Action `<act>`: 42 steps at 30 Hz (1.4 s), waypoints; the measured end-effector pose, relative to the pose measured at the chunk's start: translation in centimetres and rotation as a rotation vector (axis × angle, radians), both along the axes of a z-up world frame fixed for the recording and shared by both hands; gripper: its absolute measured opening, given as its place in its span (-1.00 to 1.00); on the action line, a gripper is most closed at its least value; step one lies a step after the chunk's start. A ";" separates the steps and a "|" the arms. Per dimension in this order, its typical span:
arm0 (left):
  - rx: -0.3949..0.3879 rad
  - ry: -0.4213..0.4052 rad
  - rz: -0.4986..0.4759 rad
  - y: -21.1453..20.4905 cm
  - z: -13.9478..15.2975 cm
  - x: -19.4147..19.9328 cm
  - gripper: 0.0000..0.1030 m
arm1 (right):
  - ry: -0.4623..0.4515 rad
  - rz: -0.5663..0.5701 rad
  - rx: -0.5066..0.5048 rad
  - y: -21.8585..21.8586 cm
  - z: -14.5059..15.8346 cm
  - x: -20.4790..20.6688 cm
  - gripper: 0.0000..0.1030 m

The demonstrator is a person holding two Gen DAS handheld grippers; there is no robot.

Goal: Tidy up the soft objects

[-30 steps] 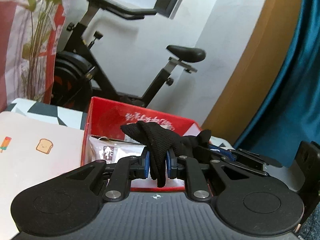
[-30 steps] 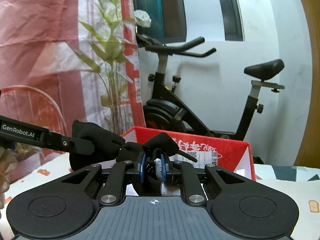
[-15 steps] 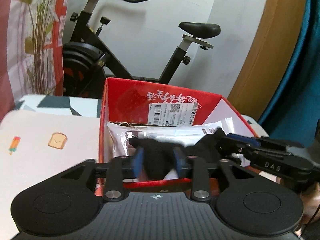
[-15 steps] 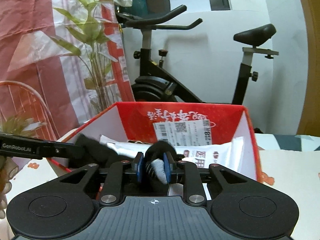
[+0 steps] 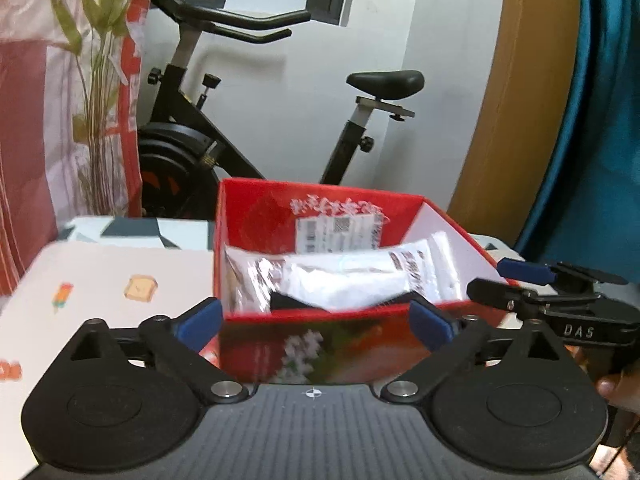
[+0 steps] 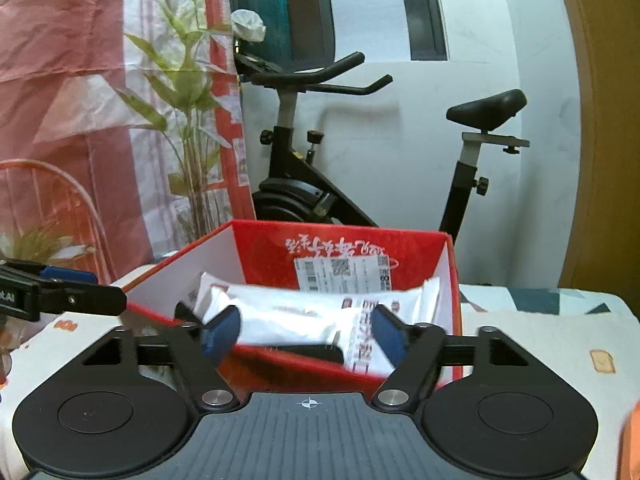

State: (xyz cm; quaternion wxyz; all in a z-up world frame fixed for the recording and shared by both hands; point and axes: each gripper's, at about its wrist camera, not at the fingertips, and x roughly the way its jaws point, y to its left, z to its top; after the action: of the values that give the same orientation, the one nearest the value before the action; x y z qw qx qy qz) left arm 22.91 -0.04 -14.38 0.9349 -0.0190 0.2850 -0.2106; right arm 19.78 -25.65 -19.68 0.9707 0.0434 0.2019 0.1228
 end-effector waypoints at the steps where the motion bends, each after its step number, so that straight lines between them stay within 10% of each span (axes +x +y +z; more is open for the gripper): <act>1: -0.014 0.000 0.003 0.2 -0.2 -0.6 1.00 | 0.004 0.001 0.001 0.1 -0.2 -0.6 0.64; 18: -0.006 0.203 0.100 0.9 -7.0 -5.1 1.00 | 0.205 -0.072 0.043 1.0 -8.1 -7.1 0.86; 42: -0.017 0.240 0.141 1.5 -8.1 -5.2 1.00 | 0.287 -0.098 0.023 0.6 -11.6 -8.2 0.87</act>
State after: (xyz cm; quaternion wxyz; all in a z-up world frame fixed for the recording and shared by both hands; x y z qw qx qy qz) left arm 17.70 1.50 -22.51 0.9065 -0.0718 0.3909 -0.1428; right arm 11.59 -25.09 -31.28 0.9361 0.0815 0.3348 0.0701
